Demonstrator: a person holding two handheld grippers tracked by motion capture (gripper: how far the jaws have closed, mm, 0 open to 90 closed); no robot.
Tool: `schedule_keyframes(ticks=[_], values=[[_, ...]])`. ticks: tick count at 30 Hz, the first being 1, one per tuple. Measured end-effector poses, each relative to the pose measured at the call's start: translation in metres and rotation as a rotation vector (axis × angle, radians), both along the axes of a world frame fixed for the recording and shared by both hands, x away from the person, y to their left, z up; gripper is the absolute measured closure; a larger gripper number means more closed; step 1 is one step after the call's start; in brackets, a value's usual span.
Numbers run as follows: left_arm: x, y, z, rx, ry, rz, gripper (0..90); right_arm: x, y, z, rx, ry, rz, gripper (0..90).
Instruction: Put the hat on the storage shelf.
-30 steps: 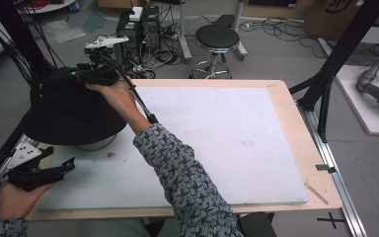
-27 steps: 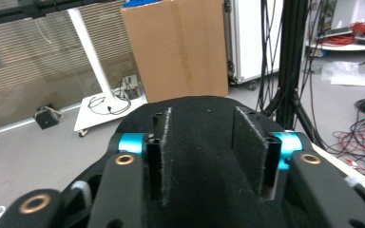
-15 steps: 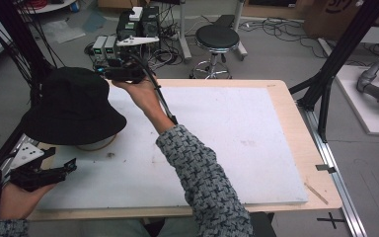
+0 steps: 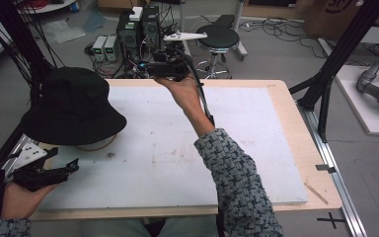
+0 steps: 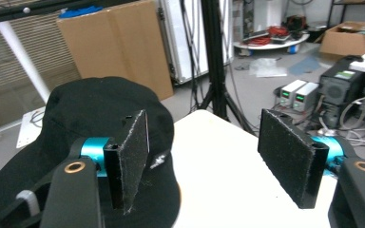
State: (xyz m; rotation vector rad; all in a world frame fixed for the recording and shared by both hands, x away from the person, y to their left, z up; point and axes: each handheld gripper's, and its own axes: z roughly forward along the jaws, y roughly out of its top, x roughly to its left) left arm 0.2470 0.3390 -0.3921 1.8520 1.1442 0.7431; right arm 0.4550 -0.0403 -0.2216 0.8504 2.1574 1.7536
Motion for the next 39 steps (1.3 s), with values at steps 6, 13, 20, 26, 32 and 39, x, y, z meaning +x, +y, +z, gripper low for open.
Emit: schedule_keyframes(ticks=[6,13,20,26,32,39], values=[[0.002,-0.002,-0.002,0.001,0.006,-0.006,20.8,-0.011,-0.039,0.011,-0.010,-0.008,-0.031,31.8],[0.005,-0.005,-0.002,-0.001,0.007,-0.014,20.8,-0.019,-0.074,0.004,0.009,-0.013,-0.080,29.2],[0.009,-0.007,-0.003,0.003,0.011,-0.022,20.8,-0.031,-0.114,-0.012,0.017,-0.010,-0.150,22.3],[0.010,-0.009,-0.003,0.003,0.010,-0.027,20.8,-0.050,-0.147,-0.032,0.014,-0.015,-0.194,18.0],[0.011,-0.010,-0.002,0.007,0.010,-0.029,20.8,-0.066,-0.175,-0.052,0.002,-0.026,-0.248,13.9],[0.014,-0.012,-0.002,0.006,0.009,-0.034,20.8,-0.084,-0.198,-0.078,-0.017,-0.025,-0.304,12.2]])
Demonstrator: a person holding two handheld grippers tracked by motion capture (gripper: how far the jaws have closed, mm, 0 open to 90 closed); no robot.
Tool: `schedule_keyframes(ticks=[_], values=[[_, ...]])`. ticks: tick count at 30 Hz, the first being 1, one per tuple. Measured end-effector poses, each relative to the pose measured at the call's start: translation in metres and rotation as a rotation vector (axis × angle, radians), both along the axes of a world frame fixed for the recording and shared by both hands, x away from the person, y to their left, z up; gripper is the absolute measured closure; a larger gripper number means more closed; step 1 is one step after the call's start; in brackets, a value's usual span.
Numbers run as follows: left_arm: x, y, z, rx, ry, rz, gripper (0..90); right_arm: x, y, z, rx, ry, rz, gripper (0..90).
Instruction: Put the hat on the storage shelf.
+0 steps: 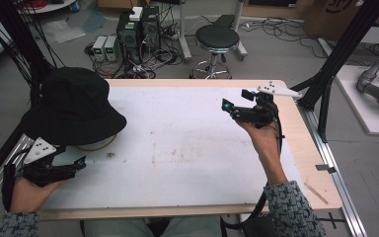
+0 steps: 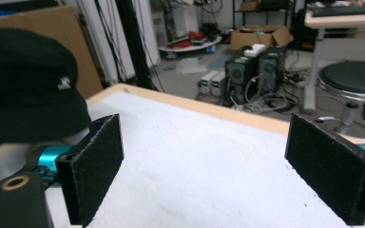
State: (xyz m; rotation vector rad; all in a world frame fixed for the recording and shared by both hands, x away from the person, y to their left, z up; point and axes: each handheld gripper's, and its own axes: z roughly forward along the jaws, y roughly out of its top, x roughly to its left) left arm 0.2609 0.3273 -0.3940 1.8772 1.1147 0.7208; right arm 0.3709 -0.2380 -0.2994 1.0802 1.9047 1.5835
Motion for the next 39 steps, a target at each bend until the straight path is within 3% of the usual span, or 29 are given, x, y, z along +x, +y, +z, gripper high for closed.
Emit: schedule_keyframes(ticks=[4,8,9,12,13,39], values=[[0.001,0.001,0.000,-0.004,0.001,0.003,20.8,-0.015,-0.013,-0.025,-0.021,0.022,-0.022,12.2],[0.004,0.001,-0.001,-0.005,0.004,0.006,20.8,-0.024,-0.020,-0.038,-0.036,0.029,-0.027,12.2],[0.004,0.001,-0.002,-0.002,0.005,0.003,20.8,-0.027,-0.024,-0.044,-0.045,0.050,-0.035,12.0],[0.005,0.000,-0.002,0.000,0.008,0.000,20.8,-0.032,-0.027,-0.049,-0.042,0.032,-0.043,12.0],[0.006,0.000,-0.003,-0.001,0.009,-0.001,20.8,-0.034,-0.029,-0.054,-0.046,0.048,-0.045,12.0],[0.007,-0.003,0.000,0.000,-0.002,-0.014,20.8,-0.038,-0.034,-0.059,-0.033,0.064,-0.052,12.0]])
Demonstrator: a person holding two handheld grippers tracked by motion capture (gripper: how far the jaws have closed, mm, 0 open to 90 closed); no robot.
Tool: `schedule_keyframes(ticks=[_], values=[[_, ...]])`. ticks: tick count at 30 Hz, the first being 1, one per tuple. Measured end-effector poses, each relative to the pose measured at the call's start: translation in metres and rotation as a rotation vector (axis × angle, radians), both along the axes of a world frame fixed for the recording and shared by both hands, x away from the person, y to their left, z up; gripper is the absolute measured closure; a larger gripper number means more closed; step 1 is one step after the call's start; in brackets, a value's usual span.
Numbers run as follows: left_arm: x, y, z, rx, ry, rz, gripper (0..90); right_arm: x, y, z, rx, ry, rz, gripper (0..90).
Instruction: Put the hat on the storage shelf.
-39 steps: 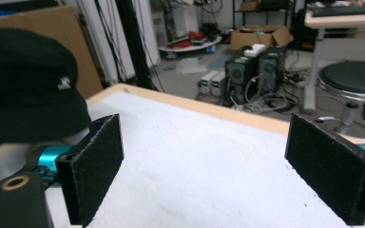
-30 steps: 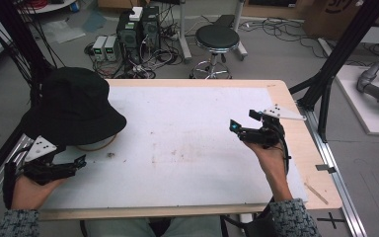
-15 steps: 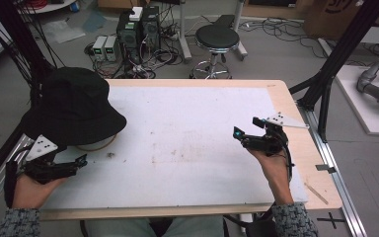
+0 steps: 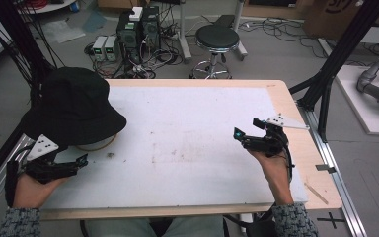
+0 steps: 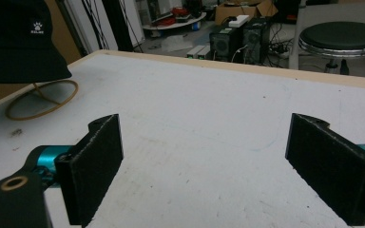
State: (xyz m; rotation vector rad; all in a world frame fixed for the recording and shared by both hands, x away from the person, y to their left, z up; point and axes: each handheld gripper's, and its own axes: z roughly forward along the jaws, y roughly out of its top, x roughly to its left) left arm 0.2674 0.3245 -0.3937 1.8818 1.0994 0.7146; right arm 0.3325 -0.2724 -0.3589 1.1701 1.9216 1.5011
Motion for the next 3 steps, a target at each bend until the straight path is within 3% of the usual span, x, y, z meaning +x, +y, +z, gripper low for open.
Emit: schedule_keyframes(ticks=[3], values=[[0.0001,-0.0002,-0.0001,0.002,0.000,0.000,20.8,-0.0005,0.0004,0.0000,0.005,0.006,0.003,12.0]])
